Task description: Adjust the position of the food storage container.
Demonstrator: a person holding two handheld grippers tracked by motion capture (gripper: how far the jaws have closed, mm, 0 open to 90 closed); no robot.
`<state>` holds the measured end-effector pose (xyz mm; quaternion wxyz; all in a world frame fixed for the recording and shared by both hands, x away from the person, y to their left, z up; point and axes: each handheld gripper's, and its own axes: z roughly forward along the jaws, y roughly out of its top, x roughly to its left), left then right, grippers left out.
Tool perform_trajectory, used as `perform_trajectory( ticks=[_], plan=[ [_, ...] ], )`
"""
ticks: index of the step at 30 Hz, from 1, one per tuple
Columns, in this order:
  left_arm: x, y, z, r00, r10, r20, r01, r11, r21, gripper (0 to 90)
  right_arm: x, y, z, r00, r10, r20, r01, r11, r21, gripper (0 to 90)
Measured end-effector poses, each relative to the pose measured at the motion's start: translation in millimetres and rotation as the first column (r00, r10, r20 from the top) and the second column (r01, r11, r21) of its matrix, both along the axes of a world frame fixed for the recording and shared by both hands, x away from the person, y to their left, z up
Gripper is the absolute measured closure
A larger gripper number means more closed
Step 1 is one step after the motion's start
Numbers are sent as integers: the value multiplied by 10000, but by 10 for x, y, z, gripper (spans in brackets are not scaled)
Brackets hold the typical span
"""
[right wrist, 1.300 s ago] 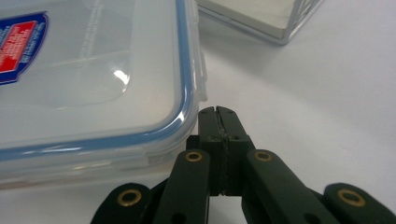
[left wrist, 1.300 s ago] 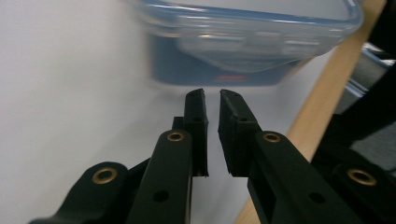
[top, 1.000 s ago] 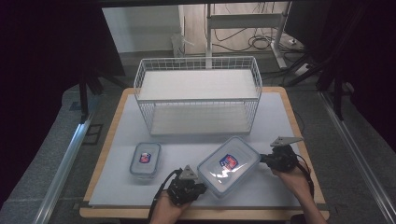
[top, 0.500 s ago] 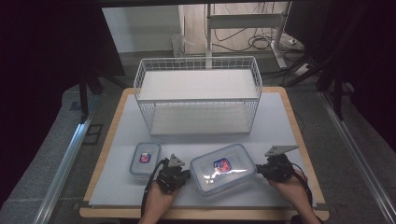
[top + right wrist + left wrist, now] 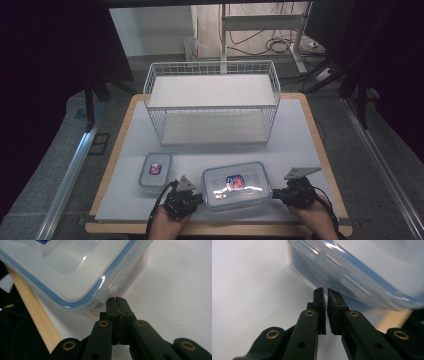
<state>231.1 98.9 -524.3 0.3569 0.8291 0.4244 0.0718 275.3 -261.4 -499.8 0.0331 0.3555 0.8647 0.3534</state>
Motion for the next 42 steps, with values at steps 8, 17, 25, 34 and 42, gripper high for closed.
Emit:
perform_trajectory(
  ticks=[8, 17, 25, 34, 42],
  plan=[
    [180, 49, -17, 9980, 617, -99, -616, 9981, 73, 895, 61, 105, -7, 9999, -115, 71, 116, 9999, -93, 900],
    [389, 220, -19, 9894, 1448, -89, -1444, 9888, 376, 891, 266, 391, -26, 9994, -172, 310, 185, 9990, -396, 900],
    [448, 309, -13, 9855, 1689, 168, -1695, 9847, 395, 870, 388, 446, -54, 9996, -175, 218, 177, 9998, -89, 883],
    [474, 539, 26, 9595, 2755, 583, -2793, 9576, 707, 898, 322, 363, -11, 9989, -156, 431, 149, 9998, 146, 867],
    [549, 911, 40, 9237, 3740, 825, -3808, 9199, 932, 899, 321, 291, -11, 9986, -281, 441, 277, 9996, 102, 868]
  ],
)
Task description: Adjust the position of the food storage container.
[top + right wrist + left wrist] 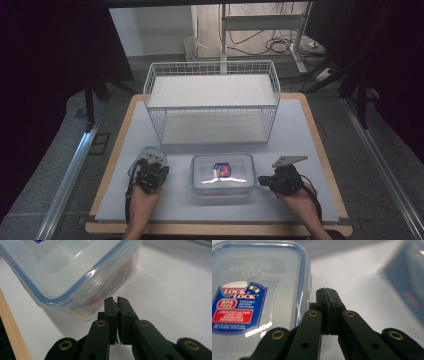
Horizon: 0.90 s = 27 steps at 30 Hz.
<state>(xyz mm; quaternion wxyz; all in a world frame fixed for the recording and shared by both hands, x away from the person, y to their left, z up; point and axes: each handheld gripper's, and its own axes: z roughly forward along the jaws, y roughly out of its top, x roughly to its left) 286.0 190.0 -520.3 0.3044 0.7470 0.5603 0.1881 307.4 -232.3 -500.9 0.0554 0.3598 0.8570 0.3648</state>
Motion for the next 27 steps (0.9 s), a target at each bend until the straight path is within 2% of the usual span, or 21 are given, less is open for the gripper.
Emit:
perform_trajectory(
  ticks=[1, 4, 5, 6, 7, 8, 9, 10, 11, 12, 14, 16, 19, 21, 22, 25, 27],
  plan=[
    [5, 32, -11, 9998, 178, -1, -178, 9998, -120, 899, 0, -7, 1, 10000, -20, 29, 20, 10000, 15, 868],
    [-4, 84, -11, 9998, 200, -34, -200, 9996, -198, 899, 1, -25, 4, 10000, -40, 67, 40, 10000, 19, 869],
    [-48, 77, 32, 9998, -102, 180, 109, 9991, -399, 898, -2, -46, 14, 9999, -77, 111, 77, 10000, -6, 868],
    [-48, 77, 32, 9998, -102, 180, 109, 9991, -399, 896, -2, -46, 14, 9999, -77, 111, 77, 10000, -6, 868],
    [-126, 22, 89, 9972, -606, 432, 636, 9954, -723, 881, -8, -74, 30, 9997, -92, 229, 92, 10000, 6, 868],
    [-126, 22, 89, 9972, -606, 432, 636, 9954, -723, 864, -8, -74, 30, 9997, -92, 229, 92, 10000, 6, 868],
    [-167, -3, 107, 9946, -897, 527, 936, 9926, -771, 864, -16, -92, 43, 9995, -127, 295, 127, 9999, 2, 867],
    [-241, -51, 123, 9884, -1351, 698, 1401, 9875, -726, 783, -38, -142, 71, 9987, -162, 479, 159, 9999, 62, 857],
    [-241, -51, 123, 9884, -1351, 698, 1401, 9875, -726, 745, -38, -142, 71, 9987, -162, 479, 159, 9999, 62, 857],
    [-315, -90, 133, 9802, -1813, 799, 1858, 9812, -525, 679, -68, -199, 100, 9973, -202, 708, 194, 9997, 124, 830],
    [-376, -115, 133, 9716, -2182, 920, 2220, 9745, -330, 586, -92, -248, 122, 9954, -222, 932, 201, 9995, 226, 787],
    [-415, -120, 121, 9658, -2397, 985, 2429, 9698, -224, 483, -113, -296, 143, 9936, -304, 1088, 270, 9991, 327, 717],
    [-440, -83, 74, 9611, -2598, 940, 2646, 9634, -422, 315, -112, -329, 136, 9917, -377, 1231, 330, 9986, 401, 570],
    [-447, -63, 55, 9583, -2681, 990, 2738, 9605, -498, 232, -90, -329, 102, 9930, -348, 1129, 306, 9988, 385, 464],
    [-457, -38, 40, 9593, -2683, 880, 2733, 9605, -517, 203, -79, -325, 76, 9933, -360, 1094, 327, 9990, 317, 431],
    [-460, -29, 59, 9599, -2643, 935, 2706, 9606, -629, 148, -59, -315, 42, 9939, -391, 1034, 366, 9990, 265, 363],
    [-466, -36, 66, 9585, -2675, 987, 2745, 9593, -658, 141, -52, -324, 39, 9934, -429, 1065, 393, 9986, 361, 332]
  ],
)
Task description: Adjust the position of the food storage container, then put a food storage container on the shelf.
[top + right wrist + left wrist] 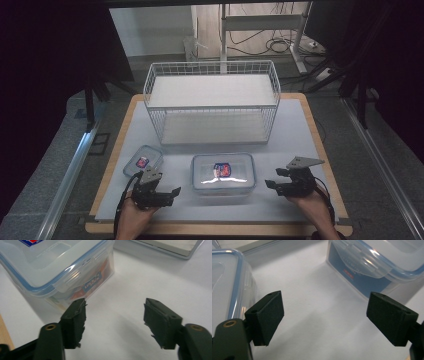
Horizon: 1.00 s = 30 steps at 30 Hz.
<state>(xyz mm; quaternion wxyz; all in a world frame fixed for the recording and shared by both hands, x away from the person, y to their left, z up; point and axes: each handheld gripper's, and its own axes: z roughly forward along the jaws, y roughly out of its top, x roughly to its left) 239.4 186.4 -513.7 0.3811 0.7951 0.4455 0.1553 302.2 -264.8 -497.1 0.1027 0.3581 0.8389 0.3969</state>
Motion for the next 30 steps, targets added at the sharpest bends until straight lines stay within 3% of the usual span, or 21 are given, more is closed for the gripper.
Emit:
perform_trajectory(
  ticks=[7, 12, 15, 17, 21, 24, 28, 29, 30],
  plan=[
    [8, -27, -24, 9997, -222, 72, 221, 9997, 134, 106, 16, -30, -5, 9999, -131, -50, 132, 9998, 124, 245],
    [3, -44, -45, 9968, -564, 562, 541, 9976, 422, 106, 22, -29, 27, 9998, -147, -145, 151, 9994, 320, 195],
    [16, -54, -32, 9962, -628, 596, 625, 9980, 70, 104, 24, -21, 33, 9998, -84, -198, 90, 9995, 313, 183],
    [48, -65, -9, 9970, -687, 364, 694, 9974, -194, 103, 26, -8, 44, 9996, -35, -267, 45, 9994, 356, 169],
    [93, -99, 53, 9970, -748, 193, 753, 9968, -266, 93, 39, 9, 100, 9997, 31, -245, -18, 9985, 543, 147],
    [166, -142, 127, 9960, -887, -142, 878, 9948, -524, 72, 60, 42, 165, 9992, -188, -347, 221, 9950, 970, 138],
    [237, -207, 174, 9942, -1049, -252, 1038, 9937, -433, 46, 95, 121, 185, 9976, -5, -687, 80, 9940, 1090, 80],
    [264, -225, 178, 9934, -1095, -347, 1073, 9925, -584, 46, 95, 121, 185, 9976, -5, -687, 80, 9940, 1090, 80],
    [318, -254, 177, 9902, -1254, -612, 1186, 9874, -1047, 43, 107, 172, 193, 9964, 145, -837, -44, 9928, 1196, 52]
  ],
)
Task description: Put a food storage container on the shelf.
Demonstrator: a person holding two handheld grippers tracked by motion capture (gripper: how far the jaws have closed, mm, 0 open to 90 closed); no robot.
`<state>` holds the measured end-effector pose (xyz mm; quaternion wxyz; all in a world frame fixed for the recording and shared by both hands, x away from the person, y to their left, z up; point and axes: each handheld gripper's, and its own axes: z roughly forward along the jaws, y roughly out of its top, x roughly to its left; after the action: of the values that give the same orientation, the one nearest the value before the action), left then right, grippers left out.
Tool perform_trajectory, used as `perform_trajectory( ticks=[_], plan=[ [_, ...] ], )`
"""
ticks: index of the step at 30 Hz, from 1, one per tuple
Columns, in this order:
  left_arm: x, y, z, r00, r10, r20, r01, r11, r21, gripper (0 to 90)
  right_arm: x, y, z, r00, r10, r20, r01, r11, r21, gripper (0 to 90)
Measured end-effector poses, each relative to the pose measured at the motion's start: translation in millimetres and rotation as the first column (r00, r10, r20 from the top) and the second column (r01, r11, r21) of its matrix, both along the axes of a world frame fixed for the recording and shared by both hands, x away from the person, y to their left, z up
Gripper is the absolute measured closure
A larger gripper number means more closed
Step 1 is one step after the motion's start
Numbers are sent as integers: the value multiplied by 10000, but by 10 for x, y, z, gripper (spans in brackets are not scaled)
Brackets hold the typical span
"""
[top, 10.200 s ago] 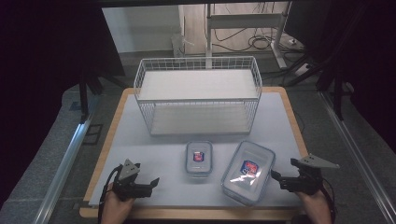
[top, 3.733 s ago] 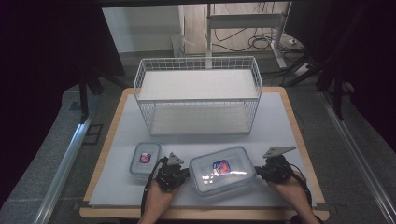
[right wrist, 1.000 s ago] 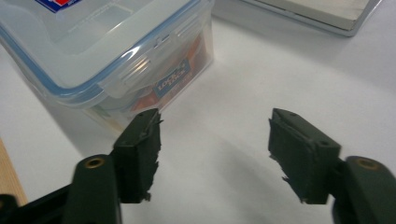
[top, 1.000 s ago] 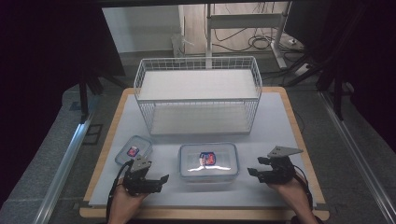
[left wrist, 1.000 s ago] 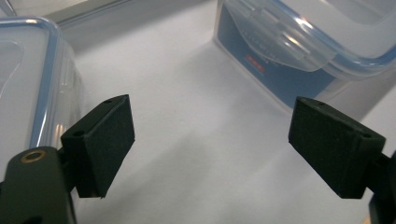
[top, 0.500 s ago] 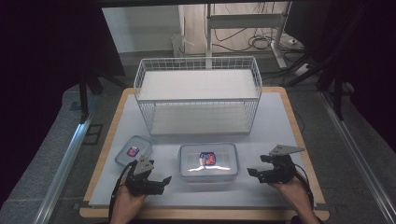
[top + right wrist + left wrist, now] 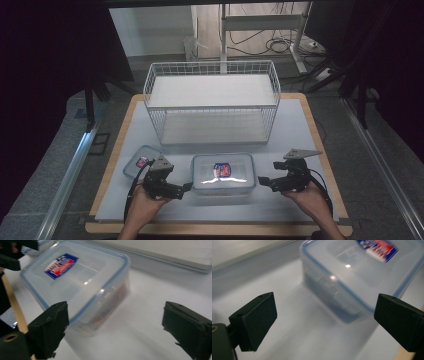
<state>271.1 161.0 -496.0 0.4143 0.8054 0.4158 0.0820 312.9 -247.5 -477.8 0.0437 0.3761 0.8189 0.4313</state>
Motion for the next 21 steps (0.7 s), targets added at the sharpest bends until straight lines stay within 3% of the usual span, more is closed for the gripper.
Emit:
perform_trajectory(
  ticks=[1, 2, 5, 9, 11, 13, 16, 18, 21],
  plan=[
    [0, 0, 0, 10000, 0, 0, 0, 10000, 0, 47, 5, 21, 2, 10000, 59, -64, -59, 10000, 1, 48],
    [67, -35, -7, 9995, -146, -281, 139, 9996, -250, 51, 13, 52, 6, 9998, 144, -116, -144, 9999, -22, 48],
    [168, -102, -26, 9974, -402, -601, 369, 9978, -559, 57, 49, 147, 8, 9990, 398, -218, -399, 9992, -69, 55],
    [258, -171, -75, 9912, -855, -1010, 762, 9928, -925, 42, 122, 271, -35, 9954, 698, -660, -714, 9972, -217, 83],
    [305, -210, -126, 9841, -1178, -1331, 1007, 9866, -1284, 27, 143, 298, -55, 9941, 747, -789, -771, 9966, -275, 87],
    [342, -226, -169, 9756, -1443, -1655, 1167, 9793, -1656, 21, 205, 365, -117, 9865, 881, -1377, -885, 9961, 33, 99],
    [367, -246, -200, 9692, -1637, -1839, 1284, 9734, -1899, 19, 243, 401, -142, 9790, 961, -1799, -925, 9953, 282, 102],
    [368, -253, -212, 9678, -1663, -1888, 1287, 9721, -1963, 12, 293, 454, -190, 9621, 1115, -2488, -973, 9929, 686, 100],
    [358, -228, -211, 9671, -1651, -1934, 1242, 9703, -2074, 40, 306, 443, -198, 9555, 1075, -2746, -885, 9928, 808, 125]
  ],
)
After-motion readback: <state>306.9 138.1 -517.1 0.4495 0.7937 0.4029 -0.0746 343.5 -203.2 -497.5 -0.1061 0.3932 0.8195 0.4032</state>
